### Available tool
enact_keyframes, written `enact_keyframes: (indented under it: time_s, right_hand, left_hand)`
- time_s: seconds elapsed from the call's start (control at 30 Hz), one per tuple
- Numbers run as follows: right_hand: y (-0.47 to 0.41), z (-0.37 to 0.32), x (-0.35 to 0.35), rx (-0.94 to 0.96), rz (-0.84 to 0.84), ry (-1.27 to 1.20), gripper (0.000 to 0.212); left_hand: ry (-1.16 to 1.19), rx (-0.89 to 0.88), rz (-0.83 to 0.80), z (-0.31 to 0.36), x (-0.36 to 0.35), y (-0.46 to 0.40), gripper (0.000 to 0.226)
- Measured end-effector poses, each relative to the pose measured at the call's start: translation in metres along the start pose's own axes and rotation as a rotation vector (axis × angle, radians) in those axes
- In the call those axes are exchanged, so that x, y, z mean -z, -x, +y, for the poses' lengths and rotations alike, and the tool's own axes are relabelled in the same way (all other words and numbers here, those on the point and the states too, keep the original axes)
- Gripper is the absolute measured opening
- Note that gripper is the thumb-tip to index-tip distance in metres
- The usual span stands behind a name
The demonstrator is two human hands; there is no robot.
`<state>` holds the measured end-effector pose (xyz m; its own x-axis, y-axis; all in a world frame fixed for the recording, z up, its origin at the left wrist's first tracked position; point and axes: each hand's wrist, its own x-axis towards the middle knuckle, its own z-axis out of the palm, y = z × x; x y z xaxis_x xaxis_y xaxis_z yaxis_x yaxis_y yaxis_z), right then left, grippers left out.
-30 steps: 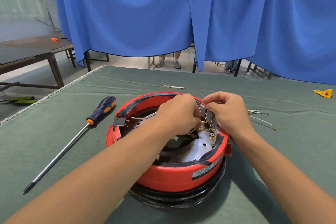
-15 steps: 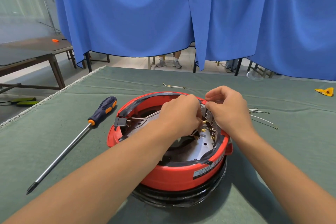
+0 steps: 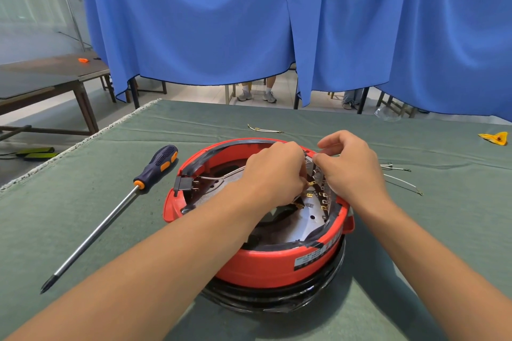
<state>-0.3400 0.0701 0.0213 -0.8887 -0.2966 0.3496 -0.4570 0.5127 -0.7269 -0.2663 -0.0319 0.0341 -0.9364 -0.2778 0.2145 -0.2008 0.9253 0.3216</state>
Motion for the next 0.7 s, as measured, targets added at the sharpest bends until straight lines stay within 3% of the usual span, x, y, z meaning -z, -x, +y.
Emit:
enact_keyframes:
  time_s: [0.7]
  right_hand:
    - [-0.0003, -0.0006, -0.0003, -0.018, -0.009, -0.014, 0.013]
  left_hand:
    - [-0.078, -0.026, 0.035, 0.0028, -0.0026, -0.0014, 0.014]
